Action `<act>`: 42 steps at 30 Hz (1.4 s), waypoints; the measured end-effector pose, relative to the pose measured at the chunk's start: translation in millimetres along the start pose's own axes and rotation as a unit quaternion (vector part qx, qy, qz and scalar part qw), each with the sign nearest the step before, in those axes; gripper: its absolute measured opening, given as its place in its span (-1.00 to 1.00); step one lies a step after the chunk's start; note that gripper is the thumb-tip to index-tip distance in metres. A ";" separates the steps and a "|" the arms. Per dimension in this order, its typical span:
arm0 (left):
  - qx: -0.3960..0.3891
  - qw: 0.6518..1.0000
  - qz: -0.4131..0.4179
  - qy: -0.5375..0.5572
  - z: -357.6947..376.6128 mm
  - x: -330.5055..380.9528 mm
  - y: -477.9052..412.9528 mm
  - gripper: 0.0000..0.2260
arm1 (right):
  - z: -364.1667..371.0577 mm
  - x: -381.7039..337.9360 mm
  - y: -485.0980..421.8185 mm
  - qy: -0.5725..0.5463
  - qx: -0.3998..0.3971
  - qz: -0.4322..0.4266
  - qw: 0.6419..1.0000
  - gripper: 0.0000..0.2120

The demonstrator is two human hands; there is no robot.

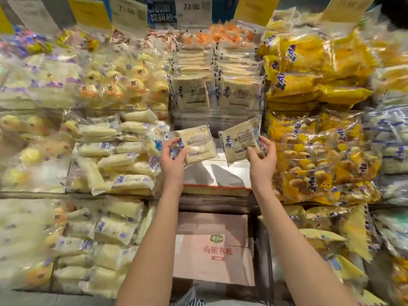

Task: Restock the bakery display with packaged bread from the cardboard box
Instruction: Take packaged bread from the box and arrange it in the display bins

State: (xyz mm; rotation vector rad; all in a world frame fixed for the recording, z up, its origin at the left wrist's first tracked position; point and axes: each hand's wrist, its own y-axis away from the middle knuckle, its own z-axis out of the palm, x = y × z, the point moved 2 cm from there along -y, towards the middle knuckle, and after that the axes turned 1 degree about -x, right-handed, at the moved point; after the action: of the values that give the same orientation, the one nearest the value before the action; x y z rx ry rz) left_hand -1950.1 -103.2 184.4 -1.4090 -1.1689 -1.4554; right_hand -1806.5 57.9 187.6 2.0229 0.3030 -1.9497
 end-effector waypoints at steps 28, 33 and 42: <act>-0.032 0.868 0.140 -0.476 63.8 -72.7 -62.4 -0.14 | 55.6 83.8 -64.8 0.262 -0.020 0.012 0.965 -0.07; -0.079 0.854 0.134 -0.496 76.3 -84.5 -59.3 -0.14 | 59.2 83.1 -76.7 0.295 -0.002 -0.034 0.955 -0.13; -0.044 0.866 0.146 -0.477 81.6 -93.9 -67.4 -0.22 | 67.6 89.4 -88.9 0.300 -0.010 -0.029 0.953 -0.18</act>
State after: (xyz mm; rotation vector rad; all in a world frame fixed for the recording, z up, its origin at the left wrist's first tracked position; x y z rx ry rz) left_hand -1984.6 -12.4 81.5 -2.3702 -1.3532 -0.5512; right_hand -1897.4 109.9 90.0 2.5756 0.5171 -1.2988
